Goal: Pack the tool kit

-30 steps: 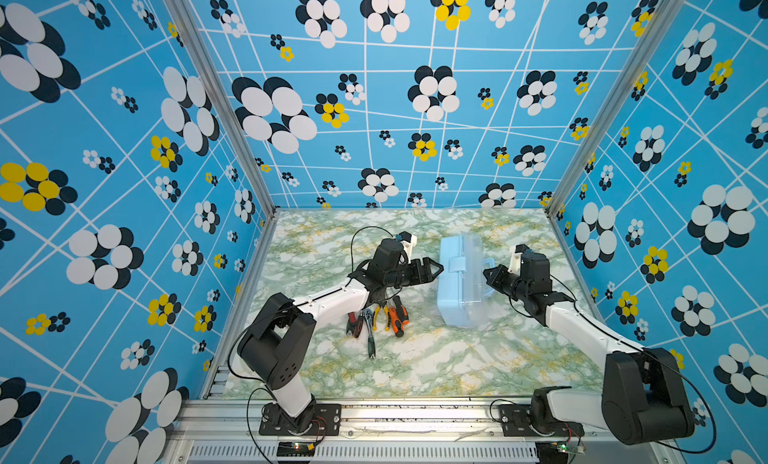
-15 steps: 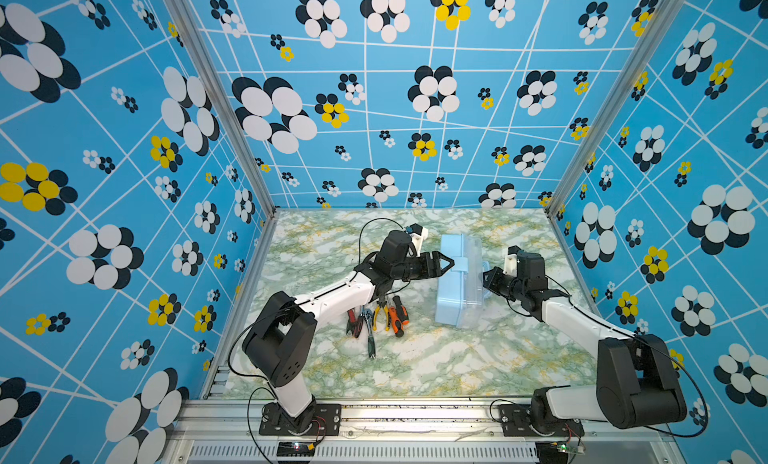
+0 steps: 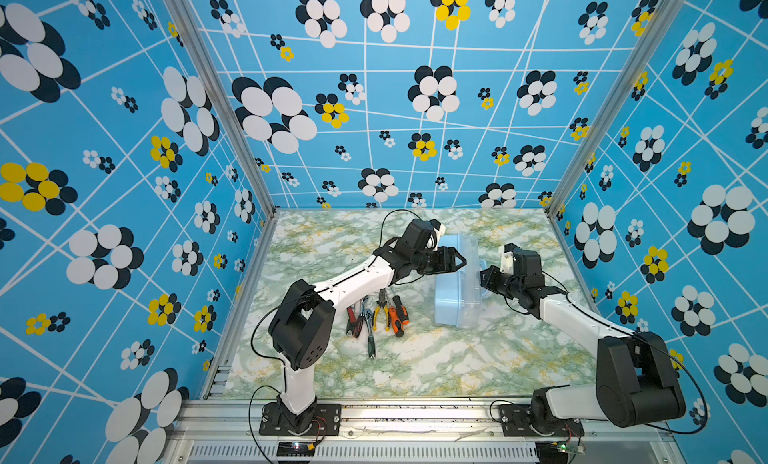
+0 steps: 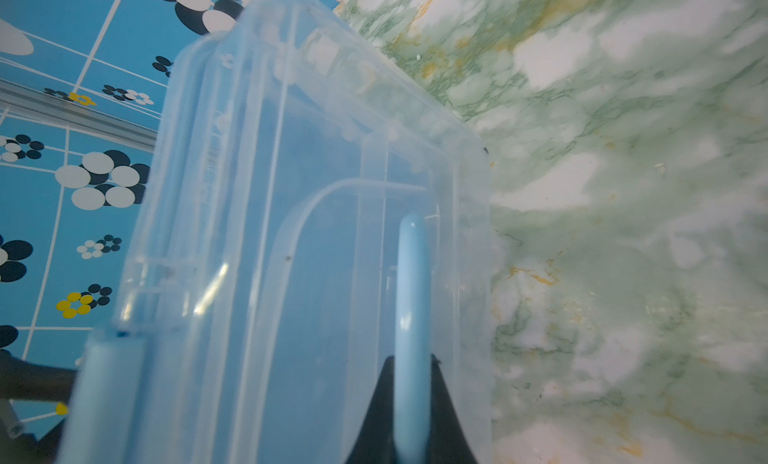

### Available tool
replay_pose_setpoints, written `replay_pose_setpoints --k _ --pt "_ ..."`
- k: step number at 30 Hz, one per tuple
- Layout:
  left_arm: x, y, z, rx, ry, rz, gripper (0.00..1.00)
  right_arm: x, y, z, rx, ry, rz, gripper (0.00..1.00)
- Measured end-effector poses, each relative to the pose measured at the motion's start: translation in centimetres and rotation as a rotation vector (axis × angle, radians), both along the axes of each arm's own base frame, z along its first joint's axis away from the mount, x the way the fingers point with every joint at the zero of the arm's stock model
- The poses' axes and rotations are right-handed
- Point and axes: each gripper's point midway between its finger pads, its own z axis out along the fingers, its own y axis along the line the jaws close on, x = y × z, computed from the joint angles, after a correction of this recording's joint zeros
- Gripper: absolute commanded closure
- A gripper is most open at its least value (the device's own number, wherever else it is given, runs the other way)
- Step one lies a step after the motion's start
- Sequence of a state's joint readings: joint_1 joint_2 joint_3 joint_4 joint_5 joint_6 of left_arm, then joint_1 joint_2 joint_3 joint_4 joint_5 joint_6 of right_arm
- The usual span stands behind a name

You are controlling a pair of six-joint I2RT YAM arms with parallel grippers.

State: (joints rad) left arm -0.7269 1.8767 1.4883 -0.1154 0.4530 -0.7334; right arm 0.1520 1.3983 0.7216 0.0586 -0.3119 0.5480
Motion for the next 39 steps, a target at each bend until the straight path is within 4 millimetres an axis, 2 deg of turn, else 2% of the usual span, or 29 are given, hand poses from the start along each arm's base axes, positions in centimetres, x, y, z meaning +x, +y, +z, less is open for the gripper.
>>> replay_pose_setpoints --k 6,11,14,18,23,27,31,34,36,39 --pt "0.3 -0.1 -0.4 -0.065 0.036 -0.018 0.53 0.6 0.5 -0.1 0.002 -0.001 0.018 1.0" --pt "1.1 -0.2 -0.2 -0.216 0.086 -0.017 0.54 1.5 1.4 -0.4 0.022 -0.004 0.049 1.0" --pt "1.3 0.1 -0.2 -0.255 0.097 -0.014 0.5 1.8 1.6 -0.4 0.028 -0.006 0.054 1.0" --pt "0.9 0.7 0.1 -0.229 0.071 -0.016 0.41 1.6 1.9 -0.1 0.017 -0.013 0.06 1.0" --pt "0.2 2.6 0.1 -0.173 0.056 -0.008 0.32 1.1 2.7 0.5 -0.024 -0.009 0.08 1.0" --pt "1.3 4.9 -1.0 -0.123 0.059 0.04 0.3 0.7 1.8 1.1 -0.102 0.03 0.053 1.0" --pt "2.4 7.9 -3.8 -0.054 0.103 0.111 0.29 0.7 0.2 3.4 -0.202 0.032 0.004 1.0" --pt "2.6 9.2 -5.3 -0.012 0.123 0.143 0.29 0.6 -0.2 5.5 -0.255 0.012 -0.012 1.0" --pt "2.7 9.5 -5.7 0.003 0.124 0.153 0.28 0.4 0.4 6.7 -0.281 0.002 0.003 1.0" --pt "2.5 9.7 -6.2 0.014 0.126 0.156 0.26 -0.1 2.0 7.2 -0.336 0.011 0.045 1.0"
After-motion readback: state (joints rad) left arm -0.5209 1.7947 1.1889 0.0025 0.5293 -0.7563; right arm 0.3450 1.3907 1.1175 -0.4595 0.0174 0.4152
